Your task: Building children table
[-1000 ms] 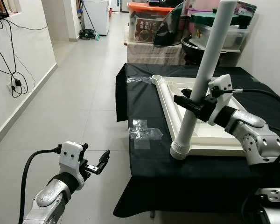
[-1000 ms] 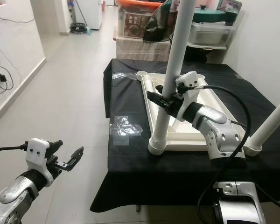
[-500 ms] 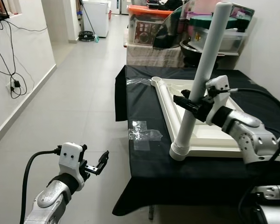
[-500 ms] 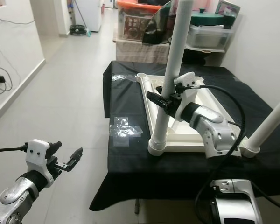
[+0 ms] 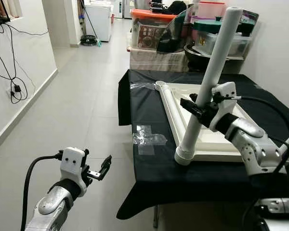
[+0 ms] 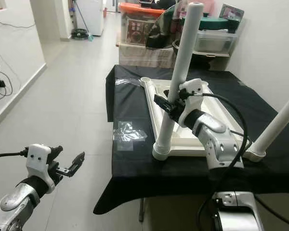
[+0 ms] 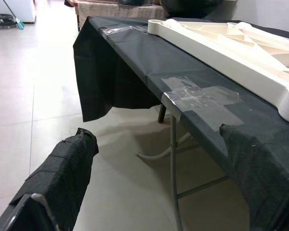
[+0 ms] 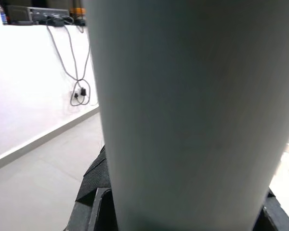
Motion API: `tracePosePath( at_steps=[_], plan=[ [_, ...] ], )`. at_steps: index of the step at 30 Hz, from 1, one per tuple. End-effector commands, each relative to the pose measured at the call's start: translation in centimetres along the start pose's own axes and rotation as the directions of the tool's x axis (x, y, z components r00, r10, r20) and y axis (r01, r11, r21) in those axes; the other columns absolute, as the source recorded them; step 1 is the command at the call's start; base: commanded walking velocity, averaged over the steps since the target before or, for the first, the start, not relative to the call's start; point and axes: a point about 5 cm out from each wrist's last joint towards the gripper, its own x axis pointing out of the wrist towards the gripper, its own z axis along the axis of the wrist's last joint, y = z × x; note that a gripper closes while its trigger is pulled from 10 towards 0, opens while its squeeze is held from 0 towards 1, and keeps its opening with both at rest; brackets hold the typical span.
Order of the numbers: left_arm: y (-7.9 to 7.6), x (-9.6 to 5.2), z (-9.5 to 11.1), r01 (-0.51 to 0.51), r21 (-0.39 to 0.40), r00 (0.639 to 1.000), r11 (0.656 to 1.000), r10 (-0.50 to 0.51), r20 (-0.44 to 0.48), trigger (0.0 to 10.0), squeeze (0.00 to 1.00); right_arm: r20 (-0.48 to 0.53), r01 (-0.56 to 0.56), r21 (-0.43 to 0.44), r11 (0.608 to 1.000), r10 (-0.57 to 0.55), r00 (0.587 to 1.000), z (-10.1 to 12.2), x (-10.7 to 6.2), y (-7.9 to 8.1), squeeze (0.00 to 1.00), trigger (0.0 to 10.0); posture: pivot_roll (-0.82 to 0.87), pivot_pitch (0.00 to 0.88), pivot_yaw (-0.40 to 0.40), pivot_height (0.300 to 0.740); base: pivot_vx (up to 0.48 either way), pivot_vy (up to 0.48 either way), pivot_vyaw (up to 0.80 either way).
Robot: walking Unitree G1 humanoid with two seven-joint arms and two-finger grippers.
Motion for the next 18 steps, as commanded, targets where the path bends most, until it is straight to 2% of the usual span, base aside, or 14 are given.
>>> tracePosePath(
  at_steps=[1,6,8,10,11,13,16,18],
  plan=[
    [0.1,0.0,-0.2,-0.005,0.004,1.000,1.000,0.005,-0.008,10.0,0.00,-0.147,0.052,0.028,0.998,-0.048,0.988,-3.4,-0.5,0.3,0.00,0.0,0.09,0.000,-0.073,0.740,0.000,0.000,0.00],
    [0.1,0.2,-0.2,-0.002,0.003,1.000,1.000,0.002,-0.008,10.0,0.00,-0.226,0.153,0.001,0.988,-0.149,0.963,-4.7,-0.1,1.4,0.00,0.0,0.09,0.000,-0.071,0.740,0.000,0.000,0.00],
    [0.1,0.2,-0.2,-0.002,0.003,1.000,1.000,0.002,-0.008,10.0,0.00,-0.226,0.153,0.001,0.988,-0.149,0.963,-4.7,-0.1,1.4,0.00,0.0,0.09,0.000,-0.071,0.740,0.000,0.000,0.00],
    [-0.1,0.4,-0.2,0.003,-0.001,1.000,1.000,-0.003,-0.007,10.0,0.00,-0.308,0.300,0.036,0.953,-0.275,0.911,-6.4,0.3,1.2,0.00,0.0,0.09,0.000,-0.076,0.740,0.000,0.000,0.00],
    [-0.1,0.4,-0.2,0.003,-0.001,1.000,1.000,-0.003,-0.007,10.0,0.00,-0.308,0.300,0.036,0.953,-0.275,0.911,-6.4,0.3,1.2,0.00,0.0,0.09,0.000,-0.076,0.740,0.000,0.000,0.00],
    [-0.2,0.4,-0.2,0.004,-0.004,1.000,1.000,-0.004,-0.006,10.0,0.00,-0.355,0.402,0.067,0.913,-0.354,0.865,-7.5,0.5,1.5,0.00,0.0,0.09,0.000,-0.076,0.740,0.000,0.000,0.00],
    [-0.2,0.4,-0.2,0.002,-0.003,1.000,1.000,-0.002,-0.007,10.0,0.00,-0.367,0.442,0.087,0.893,-0.384,0.847,-7.8,0.7,1.8,0.00,0.0,0.09,0.000,-0.077,0.740,0.000,0.000,0.00],
    [-0.1,0.3,-0.2,0.000,-0.002,1.000,1.000,0.000,-0.009,10.0,0.00,-0.387,0.526,0.124,0.841,-0.448,0.806,-8.4,0.8,2.4,0.00,0.0,0.09,0.000,-0.079,0.740,0.000,0.000,0.00]
  ],
)
